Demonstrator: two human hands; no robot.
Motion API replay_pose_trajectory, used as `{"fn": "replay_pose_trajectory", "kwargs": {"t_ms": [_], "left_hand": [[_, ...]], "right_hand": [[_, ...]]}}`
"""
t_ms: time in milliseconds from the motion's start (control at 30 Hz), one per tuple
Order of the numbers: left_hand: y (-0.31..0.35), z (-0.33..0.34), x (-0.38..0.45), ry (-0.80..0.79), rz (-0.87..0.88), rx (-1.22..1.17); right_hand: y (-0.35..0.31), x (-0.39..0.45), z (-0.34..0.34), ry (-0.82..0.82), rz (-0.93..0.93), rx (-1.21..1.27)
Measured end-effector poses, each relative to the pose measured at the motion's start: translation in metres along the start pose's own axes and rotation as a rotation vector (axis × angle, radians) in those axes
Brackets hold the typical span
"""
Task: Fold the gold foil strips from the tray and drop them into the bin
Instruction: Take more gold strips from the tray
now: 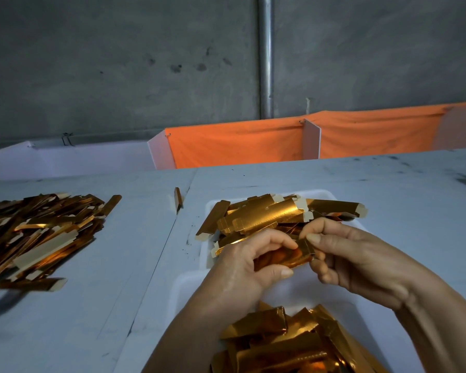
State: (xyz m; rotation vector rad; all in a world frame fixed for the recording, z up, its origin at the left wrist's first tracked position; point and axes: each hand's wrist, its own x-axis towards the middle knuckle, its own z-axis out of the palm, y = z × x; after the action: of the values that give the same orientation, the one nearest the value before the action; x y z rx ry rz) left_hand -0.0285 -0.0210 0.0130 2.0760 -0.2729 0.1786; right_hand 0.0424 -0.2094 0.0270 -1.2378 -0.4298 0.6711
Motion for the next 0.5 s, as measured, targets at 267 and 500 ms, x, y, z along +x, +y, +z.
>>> {"fn": "replay_pose_trajectory", "kwargs": {"t_ms": [267,500], "left_hand": [[-0.0018,-0.0008,0.0016,-0.020,0.046,-0.183],[-0.0036,-0.0045,0.0031,-0.051,0.077,-0.270]], "right_hand": [[0.0048,0.0059,0.0026,-0.019,-0.069,-0.010],[0.0055,0.0032,-0.0023,-0.124,-0.087,0.040]]}}
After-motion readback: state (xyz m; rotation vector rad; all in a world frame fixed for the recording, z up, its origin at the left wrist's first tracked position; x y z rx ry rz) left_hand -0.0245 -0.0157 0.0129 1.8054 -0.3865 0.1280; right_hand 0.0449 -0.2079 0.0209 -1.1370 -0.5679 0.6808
